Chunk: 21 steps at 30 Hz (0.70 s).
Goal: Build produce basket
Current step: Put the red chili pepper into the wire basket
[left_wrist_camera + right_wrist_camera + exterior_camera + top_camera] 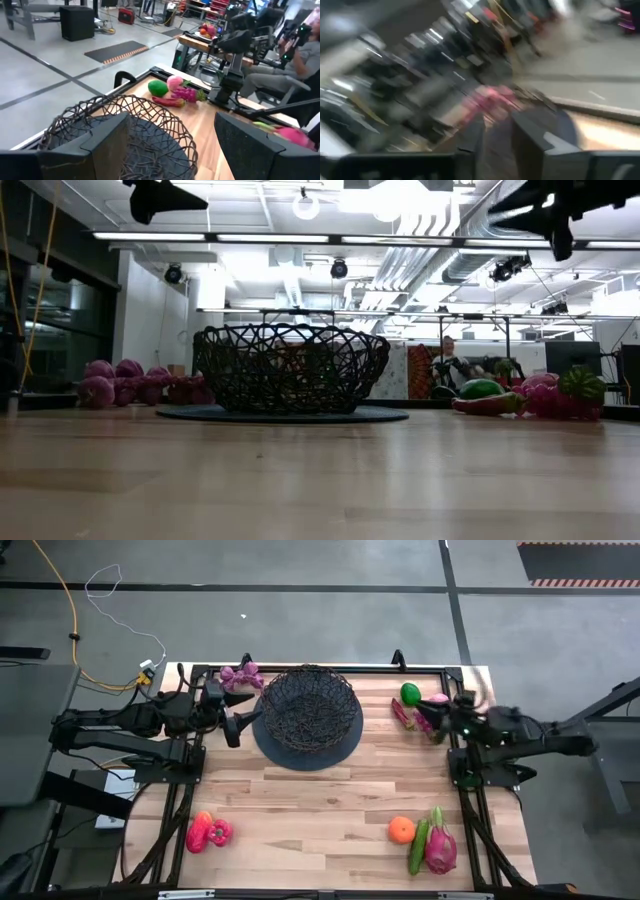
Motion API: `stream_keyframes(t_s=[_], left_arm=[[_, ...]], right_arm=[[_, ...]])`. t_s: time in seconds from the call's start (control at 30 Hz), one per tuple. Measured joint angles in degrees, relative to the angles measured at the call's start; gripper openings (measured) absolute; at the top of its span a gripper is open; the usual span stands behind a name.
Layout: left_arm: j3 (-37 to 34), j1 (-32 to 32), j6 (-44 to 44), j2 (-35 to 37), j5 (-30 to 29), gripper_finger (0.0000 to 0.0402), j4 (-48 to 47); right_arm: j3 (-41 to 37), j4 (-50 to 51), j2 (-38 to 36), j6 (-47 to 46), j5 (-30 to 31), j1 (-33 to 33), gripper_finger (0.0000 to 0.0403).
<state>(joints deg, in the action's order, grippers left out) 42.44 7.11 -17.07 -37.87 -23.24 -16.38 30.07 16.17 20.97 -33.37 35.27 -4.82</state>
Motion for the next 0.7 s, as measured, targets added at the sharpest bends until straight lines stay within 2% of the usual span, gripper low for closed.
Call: stream_keyframes(t_s=[0.17, 0.23, 0.3, 0.5, 0.57, 0.7], left_arm=[[-0.02, 0.0, -0.11, 0.0, 1.05, 0.0281, -0.04], [-0.02, 0.0, -1.63, 0.0, 2.35, 0.0281, -0.07], [-0.02, 0.0, -3.49, 0.0, 3.44, 0.0281, -0.07], [-0.02, 0.04, -7.48, 0.29, 11.27, 0.0281, -1.4], [-0.02, 0.04, -8.29, 0.61, 13.65, 0.0281, -2.1], [-0.02, 0.03, -8.27, 1.54, 15.29, 0.0281, -2.87]], right_arm=[[10.8, 21.46, 14.42, -11.45, 2.62, 4.42, 0.0188], [14.37, 27.6, 20.42, -16.14, -0.77, 8.64, 0.0211], [17.04, 32.54, 26.12, -17.69, -7.01, 13.68, 0.0221], [17.04, 35.66, 41.83, -14.41, -26.95, 27.82, 0.0224], [16.43, 35.54, 46.27, -12.75, -29.7, 30.51, 0.0224], [16.3, 34.55, 53.78, -10.59, -29.99, 32.94, 0.0224]])
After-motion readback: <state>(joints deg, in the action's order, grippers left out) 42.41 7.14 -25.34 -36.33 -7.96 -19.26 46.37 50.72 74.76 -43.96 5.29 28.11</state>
